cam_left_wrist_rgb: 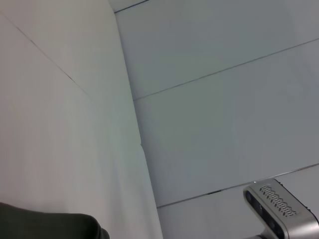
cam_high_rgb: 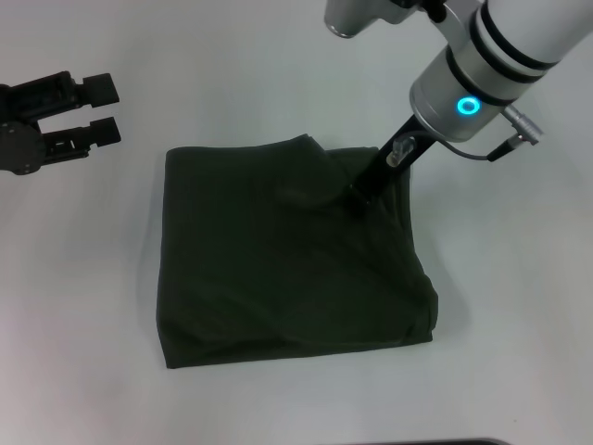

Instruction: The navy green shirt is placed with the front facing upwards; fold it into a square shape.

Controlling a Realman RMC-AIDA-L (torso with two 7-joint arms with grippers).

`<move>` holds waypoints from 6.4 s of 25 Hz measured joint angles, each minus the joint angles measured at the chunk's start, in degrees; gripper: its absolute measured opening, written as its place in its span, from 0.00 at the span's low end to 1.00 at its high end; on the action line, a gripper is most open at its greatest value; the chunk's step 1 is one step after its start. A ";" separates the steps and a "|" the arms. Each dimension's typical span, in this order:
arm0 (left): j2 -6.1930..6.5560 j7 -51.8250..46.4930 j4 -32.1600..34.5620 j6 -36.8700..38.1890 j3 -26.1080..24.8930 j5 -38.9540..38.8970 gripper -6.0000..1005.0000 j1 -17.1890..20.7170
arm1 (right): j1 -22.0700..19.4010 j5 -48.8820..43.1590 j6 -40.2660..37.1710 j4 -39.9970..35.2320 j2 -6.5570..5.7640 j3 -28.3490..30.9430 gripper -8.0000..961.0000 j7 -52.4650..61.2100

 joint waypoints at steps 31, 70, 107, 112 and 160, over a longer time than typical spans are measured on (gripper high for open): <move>-0.28 0.00 0.00 -0.32 0.09 0.18 0.81 0.01 | -4.16 -1.12 -0.80 0.38 -0.12 10.17 0.03 0.21; 0.34 -0.03 0.00 0.14 -0.33 -0.24 0.80 0.22 | -3.31 -7.07 -3.77 -4.80 -0.64 23.40 0.46 1.32; -0.91 4.32 -0.73 1.66 9.72 6.98 0.80 2.94 | -4.05 16.97 -19.93 24.41 -0.23 26.99 0.01 -15.48; -1.65 4.93 -0.83 1.57 8.24 7.15 0.81 3.66 | -6.02 16.85 -19.07 25.25 -0.71 25.16 0.01 -15.46; -8.71 -1.53 0.37 -14.44 27.87 14.49 0.01 -3.74 | -6.93 6.44 -10.58 25.17 -0.48 24.01 0.01 -13.04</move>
